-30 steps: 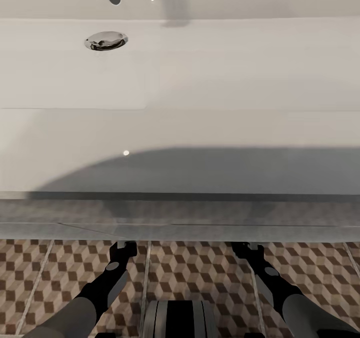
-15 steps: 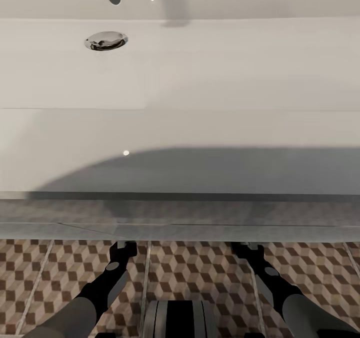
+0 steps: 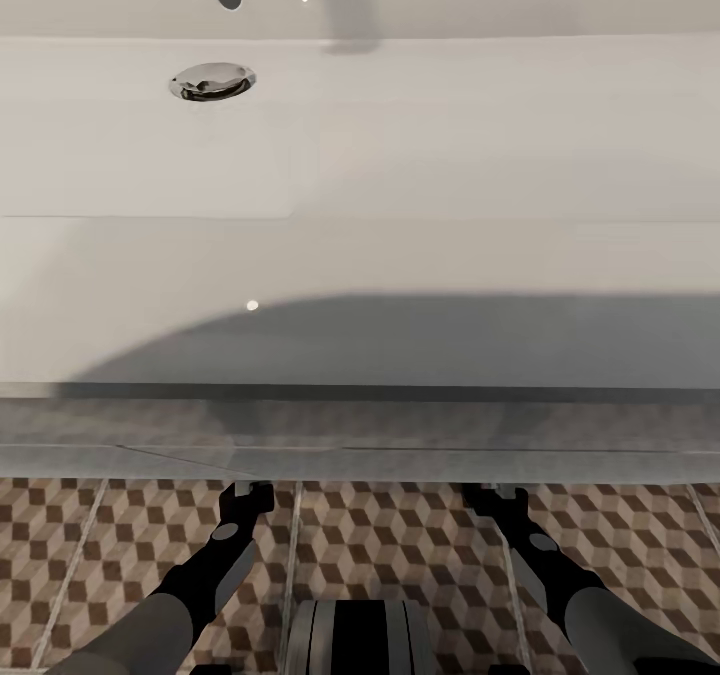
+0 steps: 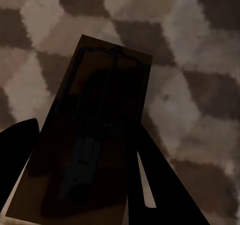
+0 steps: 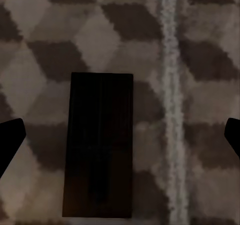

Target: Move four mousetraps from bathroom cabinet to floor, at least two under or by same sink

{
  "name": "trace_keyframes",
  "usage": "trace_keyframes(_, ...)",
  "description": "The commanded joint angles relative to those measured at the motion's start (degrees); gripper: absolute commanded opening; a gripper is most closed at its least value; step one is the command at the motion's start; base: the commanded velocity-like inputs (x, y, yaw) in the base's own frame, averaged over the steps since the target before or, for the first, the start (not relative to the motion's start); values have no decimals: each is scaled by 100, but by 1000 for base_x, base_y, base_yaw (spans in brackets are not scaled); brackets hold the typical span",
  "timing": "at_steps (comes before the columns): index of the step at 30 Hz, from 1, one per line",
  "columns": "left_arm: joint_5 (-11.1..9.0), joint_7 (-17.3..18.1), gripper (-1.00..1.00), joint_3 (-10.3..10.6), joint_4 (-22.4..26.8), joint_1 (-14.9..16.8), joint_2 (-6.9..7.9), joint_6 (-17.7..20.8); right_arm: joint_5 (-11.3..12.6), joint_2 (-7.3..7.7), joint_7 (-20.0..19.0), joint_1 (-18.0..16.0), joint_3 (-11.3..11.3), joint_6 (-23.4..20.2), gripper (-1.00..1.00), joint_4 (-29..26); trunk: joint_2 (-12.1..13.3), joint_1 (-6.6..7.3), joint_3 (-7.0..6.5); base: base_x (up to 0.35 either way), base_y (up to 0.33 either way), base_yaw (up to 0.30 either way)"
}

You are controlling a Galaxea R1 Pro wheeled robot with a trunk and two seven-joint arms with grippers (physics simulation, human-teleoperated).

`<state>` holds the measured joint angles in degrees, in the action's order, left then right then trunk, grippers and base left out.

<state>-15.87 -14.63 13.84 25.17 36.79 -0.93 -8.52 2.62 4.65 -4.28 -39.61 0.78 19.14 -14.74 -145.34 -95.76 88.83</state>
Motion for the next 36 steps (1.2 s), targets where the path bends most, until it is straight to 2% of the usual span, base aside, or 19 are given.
trace_keyframes(1,-56,-40,-100,49,-4,4,5,-27,28,1,-38,-3,8,20,100,6,-1,1,3,0,0,0)
trace_keyframes(36,-56,-39,-100,49,-4,4,1,-27,19,1,-38,-3,2,12,100,6,-1,1,3,0,0,0)
